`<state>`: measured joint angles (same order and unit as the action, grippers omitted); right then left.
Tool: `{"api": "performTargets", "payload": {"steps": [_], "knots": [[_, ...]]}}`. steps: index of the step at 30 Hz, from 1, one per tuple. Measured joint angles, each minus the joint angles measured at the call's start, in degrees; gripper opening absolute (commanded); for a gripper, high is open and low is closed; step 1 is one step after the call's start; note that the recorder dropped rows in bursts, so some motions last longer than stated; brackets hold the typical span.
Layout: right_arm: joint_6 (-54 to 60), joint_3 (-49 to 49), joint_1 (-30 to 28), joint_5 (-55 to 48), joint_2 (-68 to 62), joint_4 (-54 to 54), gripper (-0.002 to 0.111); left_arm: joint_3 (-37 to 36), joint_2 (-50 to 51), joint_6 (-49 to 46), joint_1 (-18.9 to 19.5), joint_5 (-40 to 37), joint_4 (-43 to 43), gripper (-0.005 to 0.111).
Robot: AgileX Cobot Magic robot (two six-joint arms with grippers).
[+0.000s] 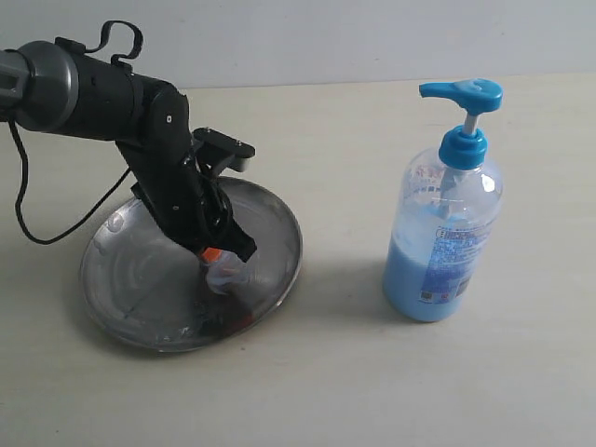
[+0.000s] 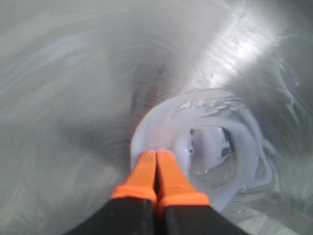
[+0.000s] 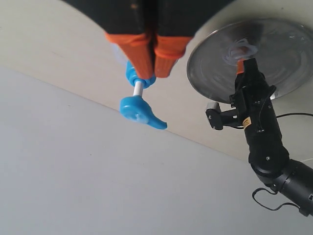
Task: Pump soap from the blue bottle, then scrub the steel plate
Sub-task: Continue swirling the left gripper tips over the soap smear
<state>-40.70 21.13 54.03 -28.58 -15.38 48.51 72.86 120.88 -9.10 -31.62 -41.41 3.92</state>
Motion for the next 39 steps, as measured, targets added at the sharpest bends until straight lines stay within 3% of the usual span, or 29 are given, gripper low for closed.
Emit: {"api": "performTargets", "payload": {"steps": [6,14,26,34,39], "knots": [[0.0,0.0,0.0,0.0,0.0,0.0,0.0,0.0,-0.1,-2.5,0.1,-2.13,0.81,0.0],[0.0,0.0,0.0,0.0,0.0,0.0,0.0,0.0,-0.1,-13.07,0.69,-3.33,12.27,0.0],[0.0,0.0,0.0,0.0,0.0,0.0,0.0,-0.25,0.11,-18.04,0.69,-0.18,22.73,0.0],[0.0,0.0,0.0,0.0,0.0,0.0,0.0,-0.34,0.23,-15.66,0.36,7.27,21.35,0.0],[0.0,0.0,0.0,0.0,0.0,0.0,0.0,-0.34,0.23,-9.28,0.0,9.4,13.32,0.0]]}}
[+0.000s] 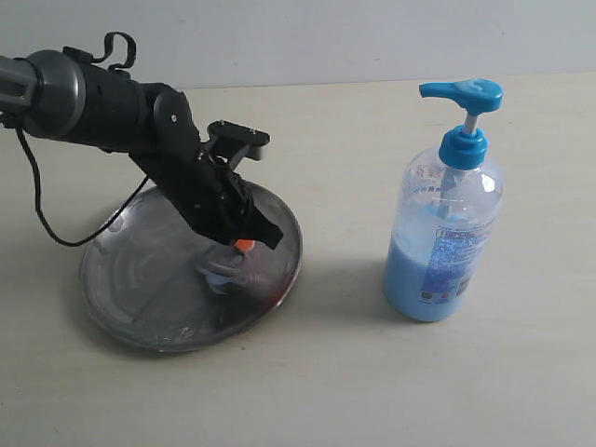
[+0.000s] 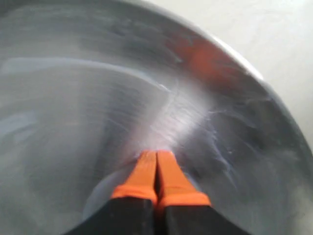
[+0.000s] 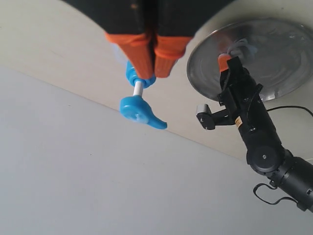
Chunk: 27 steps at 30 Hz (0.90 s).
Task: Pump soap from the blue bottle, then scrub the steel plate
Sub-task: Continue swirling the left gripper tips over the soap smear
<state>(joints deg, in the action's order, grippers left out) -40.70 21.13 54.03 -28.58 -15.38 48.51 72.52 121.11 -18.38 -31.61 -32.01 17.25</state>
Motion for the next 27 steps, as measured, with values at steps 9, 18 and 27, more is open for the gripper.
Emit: {"api": "performTargets", "payload": {"steps": [9,18,27], "knots": [[0.0,0.0,0.0,0.0,0.0,0.1,0.0,0.2,0.0,5.97,0.0,-0.63,-9.34,0.0],[0.0,0.0,0.0,0.0,0.0,0.14,0.0,0.32,-0.11,7.49,0.1,-3.94,-8.91,0.0],[0.0,0.0,0.0,0.0,0.0,0.14,0.0,0.32,-0.11,2.7,0.68,-7.47,-2.32,0.0]]}}
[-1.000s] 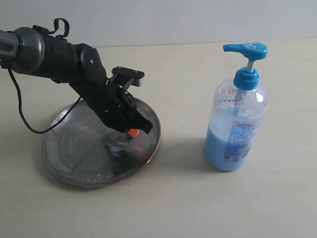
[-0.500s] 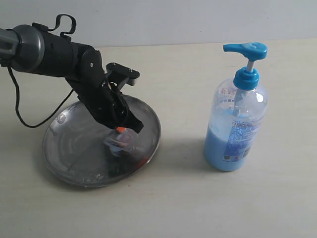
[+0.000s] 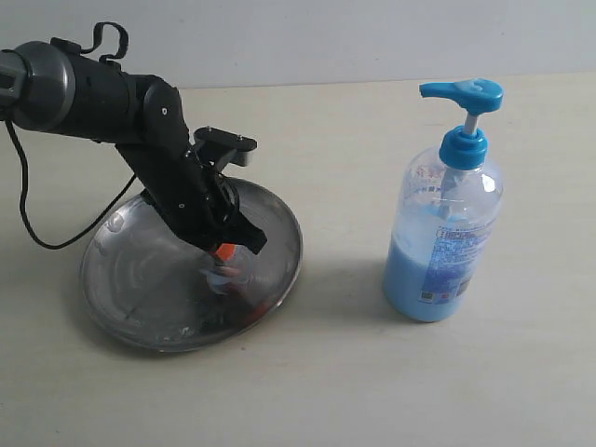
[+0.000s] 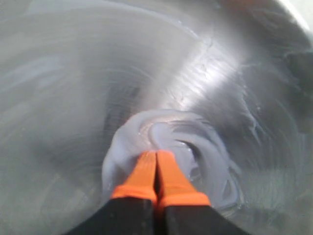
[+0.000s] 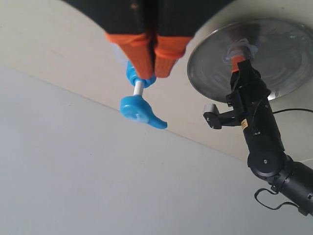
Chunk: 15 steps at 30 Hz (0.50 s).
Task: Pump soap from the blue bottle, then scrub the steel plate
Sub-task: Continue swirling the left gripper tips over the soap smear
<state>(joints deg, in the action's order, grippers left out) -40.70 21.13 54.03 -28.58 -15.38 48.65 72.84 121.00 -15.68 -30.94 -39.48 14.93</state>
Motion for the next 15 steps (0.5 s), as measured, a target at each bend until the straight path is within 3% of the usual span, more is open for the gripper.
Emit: {"api": "performTargets", "payload": {"steps": [8,15], "knots": [[0.0,0.0,0.0,0.0,0.0,0.0,0.0,0.0,0.0,-3.27,0.19,-1.24,2.1,0.0],[0.0,0.0,0.0,0.0,0.0,0.0,0.0,0.0,-0.11,5.39,-0.71,-0.56,-5.21,0.0]]}}
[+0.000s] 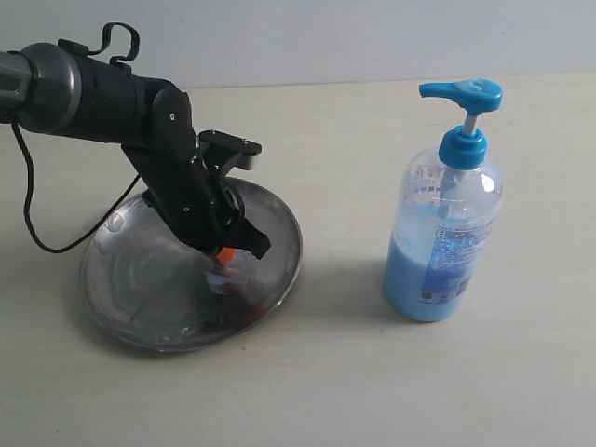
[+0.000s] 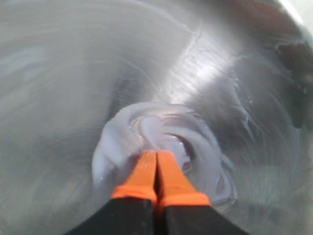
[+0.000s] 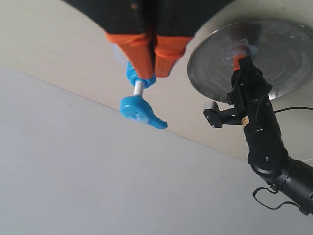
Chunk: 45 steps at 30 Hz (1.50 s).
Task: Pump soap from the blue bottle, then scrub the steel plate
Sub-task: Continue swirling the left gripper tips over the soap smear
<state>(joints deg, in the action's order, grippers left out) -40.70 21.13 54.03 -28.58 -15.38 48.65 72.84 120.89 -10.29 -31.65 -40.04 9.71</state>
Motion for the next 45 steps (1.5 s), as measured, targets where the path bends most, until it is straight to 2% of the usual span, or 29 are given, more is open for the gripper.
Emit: {"api": "performTargets", "payload": {"steps": [5,12,15,21,26,36,45], "knots": [[0.0,0.0,0.0,0.0,0.0,0.0,0.0,0.0,0.0,4.57,-0.22,-0.11,-5.97,0.0],[0.0,0.0,0.0,0.0,0.0,0.0,0.0,0.0,-0.1,4.63,0.0,-1.94,-6.35,0.0],[0.0,0.0,0.0,0.0,0.0,0.0,0.0,0.0,-0.1,1.61,0.26,-2.3,-4.1,0.0],[0.0,0.0,0.0,0.0,0.0,0.0,0.0,0.0,-0.1,-8.09,0.79,-3.94,8.0,0.0],[0.0,0.0,0.0,0.0,0.0,0.0,0.0,0.0,-0.1,-8.77,0.79,-3.94,8.54,0.0],[0.23,0.0,0.0,0.0,0.0,0.0,0.0,0.0,-0.1,2.09,-0.05,-2.63,2.92,0.0],[0.23,-0.37,0.0,0.0,0.0,0.3,0.0,-0.38,-1.25,7.04,-0.05,0.43,1.22,0.0]]}}
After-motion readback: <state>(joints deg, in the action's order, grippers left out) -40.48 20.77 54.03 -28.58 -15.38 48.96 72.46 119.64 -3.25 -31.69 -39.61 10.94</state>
